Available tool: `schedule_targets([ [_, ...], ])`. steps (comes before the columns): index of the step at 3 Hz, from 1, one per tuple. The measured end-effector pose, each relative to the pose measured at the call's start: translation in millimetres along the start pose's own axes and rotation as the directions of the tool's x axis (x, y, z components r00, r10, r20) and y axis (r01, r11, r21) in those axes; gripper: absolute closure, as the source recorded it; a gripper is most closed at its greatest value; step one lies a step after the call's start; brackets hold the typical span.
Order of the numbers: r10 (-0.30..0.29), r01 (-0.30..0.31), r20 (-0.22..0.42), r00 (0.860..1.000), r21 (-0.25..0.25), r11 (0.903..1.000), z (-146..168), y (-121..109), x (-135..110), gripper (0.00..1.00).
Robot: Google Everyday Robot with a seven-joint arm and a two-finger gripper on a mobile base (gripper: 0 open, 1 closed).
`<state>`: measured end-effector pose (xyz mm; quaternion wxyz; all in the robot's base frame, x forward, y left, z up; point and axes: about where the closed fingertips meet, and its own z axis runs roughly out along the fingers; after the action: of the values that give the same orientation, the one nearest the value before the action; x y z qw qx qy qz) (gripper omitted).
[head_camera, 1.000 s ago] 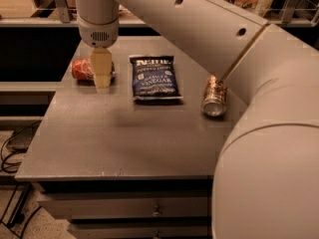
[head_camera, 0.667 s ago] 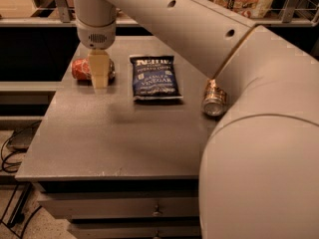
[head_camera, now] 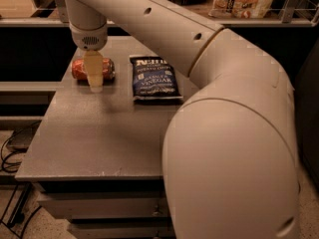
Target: Place coke can upright
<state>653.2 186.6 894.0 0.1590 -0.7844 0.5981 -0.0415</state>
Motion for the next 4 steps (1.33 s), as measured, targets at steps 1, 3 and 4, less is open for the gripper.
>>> schedule_targets([
  [1,-0.015,0.015,-0.034,0.999,-0.001,0.9999,14,-10,0,0.0],
  [3,-0.039,0.038,-0.186,0.982,-0.011,0.9992,36,-17,11,0.0],
  [4,-0.048,0.045,-0.22,0.974,-0.019,0.9988,42,-18,14,0.17],
])
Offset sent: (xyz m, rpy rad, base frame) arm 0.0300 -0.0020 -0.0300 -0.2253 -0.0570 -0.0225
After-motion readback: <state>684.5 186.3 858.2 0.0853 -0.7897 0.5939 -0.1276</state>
